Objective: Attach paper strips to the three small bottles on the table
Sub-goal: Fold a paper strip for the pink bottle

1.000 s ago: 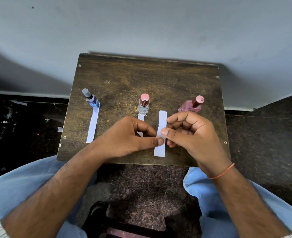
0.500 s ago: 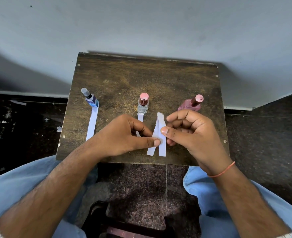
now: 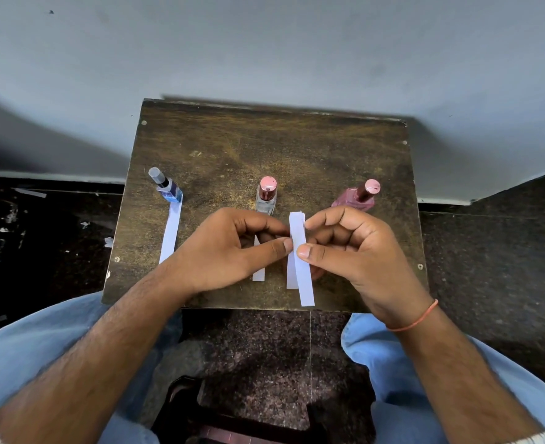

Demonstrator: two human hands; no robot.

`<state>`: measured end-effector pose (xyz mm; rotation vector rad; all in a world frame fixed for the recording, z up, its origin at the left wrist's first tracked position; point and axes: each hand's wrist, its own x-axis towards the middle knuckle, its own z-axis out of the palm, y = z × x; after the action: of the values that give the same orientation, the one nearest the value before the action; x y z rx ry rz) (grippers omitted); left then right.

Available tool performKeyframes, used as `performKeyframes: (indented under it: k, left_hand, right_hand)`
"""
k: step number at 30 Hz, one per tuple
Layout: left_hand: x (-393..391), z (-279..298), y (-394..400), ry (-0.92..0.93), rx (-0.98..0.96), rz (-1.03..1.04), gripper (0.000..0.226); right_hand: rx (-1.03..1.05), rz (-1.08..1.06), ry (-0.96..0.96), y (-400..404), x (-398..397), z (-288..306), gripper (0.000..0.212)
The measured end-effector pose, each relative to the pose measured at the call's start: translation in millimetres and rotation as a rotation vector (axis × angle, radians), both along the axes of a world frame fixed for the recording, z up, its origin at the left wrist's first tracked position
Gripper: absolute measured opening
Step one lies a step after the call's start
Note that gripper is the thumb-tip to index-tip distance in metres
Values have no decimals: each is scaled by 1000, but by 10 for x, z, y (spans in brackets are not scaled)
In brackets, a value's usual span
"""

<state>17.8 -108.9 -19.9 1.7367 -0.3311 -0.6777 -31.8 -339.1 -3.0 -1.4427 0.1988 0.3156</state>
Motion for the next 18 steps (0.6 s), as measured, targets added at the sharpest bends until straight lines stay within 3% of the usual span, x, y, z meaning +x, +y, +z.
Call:
performKeyframes:
  k: [7,12,18]
  left_hand:
    - [-10,-29,-3,-44,-139,117,36]
    - [-4,-31,3,-112,-124,131,23]
    - [-19,-21,-10,-173,-65,132,23]
  right_hand:
    - [23,55,37,49,-14,23,29]
    - [20,55,45,70,-18,25,27]
    - [8,1,27,85,-9,42,28]
